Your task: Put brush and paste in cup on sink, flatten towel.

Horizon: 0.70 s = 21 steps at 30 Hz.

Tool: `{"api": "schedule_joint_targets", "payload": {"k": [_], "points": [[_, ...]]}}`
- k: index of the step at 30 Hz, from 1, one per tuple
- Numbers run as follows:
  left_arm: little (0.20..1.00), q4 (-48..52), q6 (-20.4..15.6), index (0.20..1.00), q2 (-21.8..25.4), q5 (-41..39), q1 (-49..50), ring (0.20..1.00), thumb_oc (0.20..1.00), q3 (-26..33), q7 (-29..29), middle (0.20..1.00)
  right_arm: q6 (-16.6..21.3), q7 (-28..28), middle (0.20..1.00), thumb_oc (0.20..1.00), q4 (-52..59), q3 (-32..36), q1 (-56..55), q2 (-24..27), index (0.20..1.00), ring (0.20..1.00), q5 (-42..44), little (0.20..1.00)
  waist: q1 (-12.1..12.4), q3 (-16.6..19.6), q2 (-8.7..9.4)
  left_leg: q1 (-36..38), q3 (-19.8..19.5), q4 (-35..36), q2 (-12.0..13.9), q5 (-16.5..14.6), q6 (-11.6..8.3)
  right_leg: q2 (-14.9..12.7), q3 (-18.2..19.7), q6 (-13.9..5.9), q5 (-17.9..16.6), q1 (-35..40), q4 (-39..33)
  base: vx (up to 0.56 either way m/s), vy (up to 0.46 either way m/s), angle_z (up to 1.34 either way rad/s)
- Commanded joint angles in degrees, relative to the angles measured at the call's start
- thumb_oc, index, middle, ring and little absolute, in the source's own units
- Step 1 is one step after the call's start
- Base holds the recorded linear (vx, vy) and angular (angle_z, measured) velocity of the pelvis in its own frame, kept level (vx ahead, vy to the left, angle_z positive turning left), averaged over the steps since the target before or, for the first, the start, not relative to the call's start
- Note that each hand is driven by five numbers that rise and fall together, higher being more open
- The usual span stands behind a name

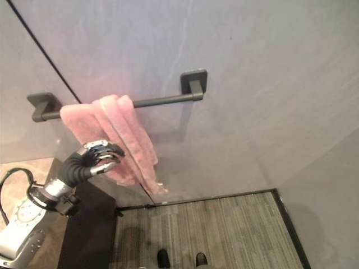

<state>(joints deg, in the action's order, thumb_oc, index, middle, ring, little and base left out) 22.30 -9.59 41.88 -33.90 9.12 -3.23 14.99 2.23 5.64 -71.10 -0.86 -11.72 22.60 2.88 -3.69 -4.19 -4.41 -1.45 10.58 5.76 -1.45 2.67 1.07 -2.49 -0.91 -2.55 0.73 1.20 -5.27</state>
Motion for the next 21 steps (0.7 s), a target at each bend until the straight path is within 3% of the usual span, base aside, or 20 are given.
{"api": "schedule_joint_targets", "payload": {"k": [1,14,15,17,18,21], "points": [[0.2,2.8,-2.3,0.2,-0.5,-1.1,-1.4,0.2,0.2,2.8,-0.7,0.2,0.0,-0.2,1.0,1.0,-3.7,-2.6,2.6,-0.1,1.0,1.0,1.9,1.0,-1.2,0.4,1.01,2.0,0.4,-0.8,2.2,-6.6,-1.12,-0.2,-1.0,0.42,2.7,-1.2,0.3,0.0,0.0,0.0],[0.2,2.5,-1.5,0.2,1.1,1.4,0.0,0.2,0.2,4.1,-0.9,0.2,-0.4,0.0,1.0,1.0,-4.4,-2.7,3.1,0.4,1.0,1.0,1.5,1.0,-1.1,0.1,0.34,1.8,0.7,-0.8,2.3,-6.4,-1.19,-0.1,-0.4,0.5,2.6,-1.6,0.3,0.0,-0.009,-0.02],[0.354,2.8,-1.4,0.354,1.4,1.8,0.5,0.354,0.354,4.8,-1.0,0.354,-0.5,0.1,1.0,1.0,-4.5,-2.6,3.2,0.4,1.0,1.0,1.5,1.0,-1.0,0.1,0.34,1.8,0.6,-0.8,2.2,-6.4,-1.22,0.0,-0.4,0.51,2.6,-1.6,0.3,0.0,0.0,0.0],[0.539,3.5,-1.4,0.539,1.8,2.5,1.3,0.539,0.539,6.0,-1.1,0.539,-0.5,0.2,1.0,1.0,-4.7,-2.7,3.3,0.4,1.0,1.0,1.4,1.0,-0.8,0.0,0.32,1.7,0.5,-0.8,2.3,-6.3,-1.25,0.0,-0.5,0.57,2.6,-1.6,0.3,0.0,0.0,0.0],[1.0,5.0,-1.3,1.0,2.6,3.0,2.8,1.0,1.0,7.9,-1.1,1.0,-0.6,0.4,1.0,1.0,-4.8,-2.9,3.6,0.3,1.0,1.0,1.3,1.0,-0.5,-0.2,0.29,1.6,0.5,-0.8,2.3,-6.2,-1.31,0.0,-0.6,0.59,2.5,-1.8,0.3,0.0,-0.033,0.0],[1.0,6.2,-1.3,1.0,3.1,2.9,4.2,1.0,1.0,9.7,-1.1,1.0,-0.6,0.6,1.0,1.0,-4.9,-3.2,3.7,0.3,1.0,1.0,0.9,1.0,-0.2,-0.3,0.34,1.4,0.4,-0.8,2.3,-6.1,-1.42,0.0,-0.7,0.6,2.5,-1.9,0.3,0.0,0.0,0.0]]}}
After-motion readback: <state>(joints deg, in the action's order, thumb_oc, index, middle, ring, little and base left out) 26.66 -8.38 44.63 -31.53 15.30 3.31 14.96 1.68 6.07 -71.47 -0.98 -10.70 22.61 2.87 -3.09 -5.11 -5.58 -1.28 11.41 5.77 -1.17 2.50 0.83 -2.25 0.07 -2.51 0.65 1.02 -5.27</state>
